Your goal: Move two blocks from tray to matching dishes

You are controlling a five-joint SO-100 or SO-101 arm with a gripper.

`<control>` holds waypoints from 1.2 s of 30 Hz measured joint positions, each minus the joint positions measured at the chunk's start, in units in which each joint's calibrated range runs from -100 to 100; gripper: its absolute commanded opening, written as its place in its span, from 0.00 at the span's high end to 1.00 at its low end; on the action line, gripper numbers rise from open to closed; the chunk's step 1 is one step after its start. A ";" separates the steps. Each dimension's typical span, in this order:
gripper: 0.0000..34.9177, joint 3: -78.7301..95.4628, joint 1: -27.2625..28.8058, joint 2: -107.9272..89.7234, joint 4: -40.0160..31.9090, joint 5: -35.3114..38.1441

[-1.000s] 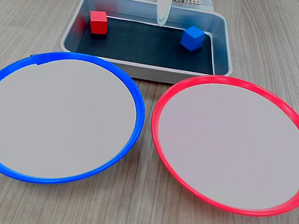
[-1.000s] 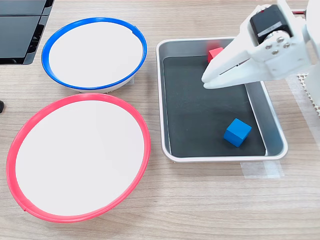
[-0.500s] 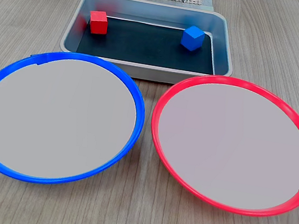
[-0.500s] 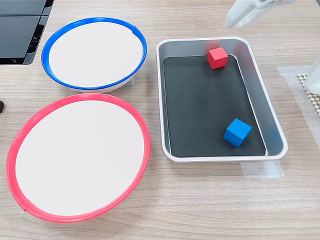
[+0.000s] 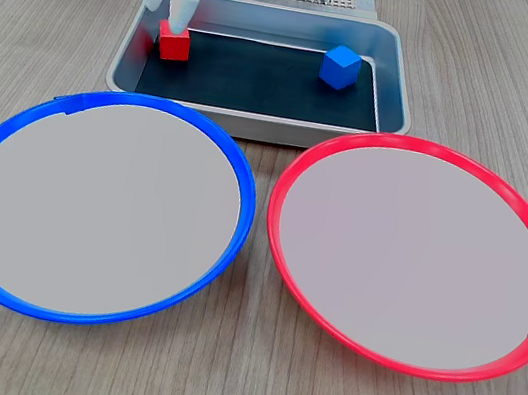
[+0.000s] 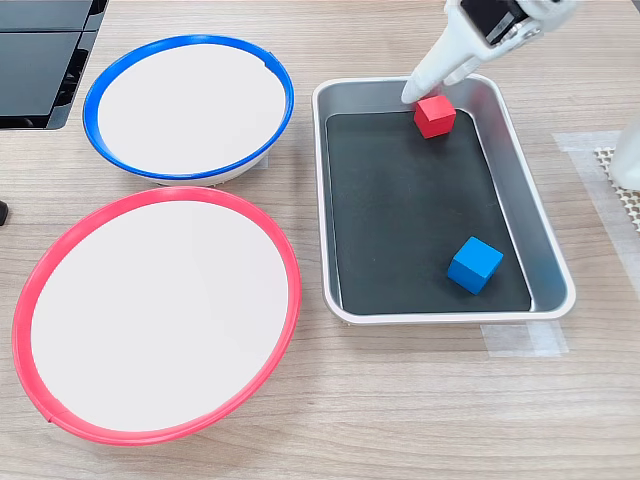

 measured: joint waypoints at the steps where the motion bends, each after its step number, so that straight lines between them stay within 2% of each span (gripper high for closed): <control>1: 0.49 0.00 0.18 0.00 0.24 0.00; 9: 0.54 0.00 -0.80 0.34 3.92 -1.32; 18: 0.59 1.63 -2.12 2.98 -0.90 -3.22; 20: 0.67 2.63 -2.30 4.09 -2.85 -3.22; 22: 0.97 3.18 -3.10 5.12 -4.65 -3.22; 25: 0.99 3.45 -4.16 6.05 -6.04 -3.22; 29: 0.99 0.36 -9.29 7.84 -4.40 -5.67; 32: 0.99 -10.53 -18.32 11.42 0.08 -12.36; 33: 0.99 -17.51 -23.19 14.41 1.88 -16.26; 36: 0.99 -30.13 -30.18 20.89 2.94 -23.30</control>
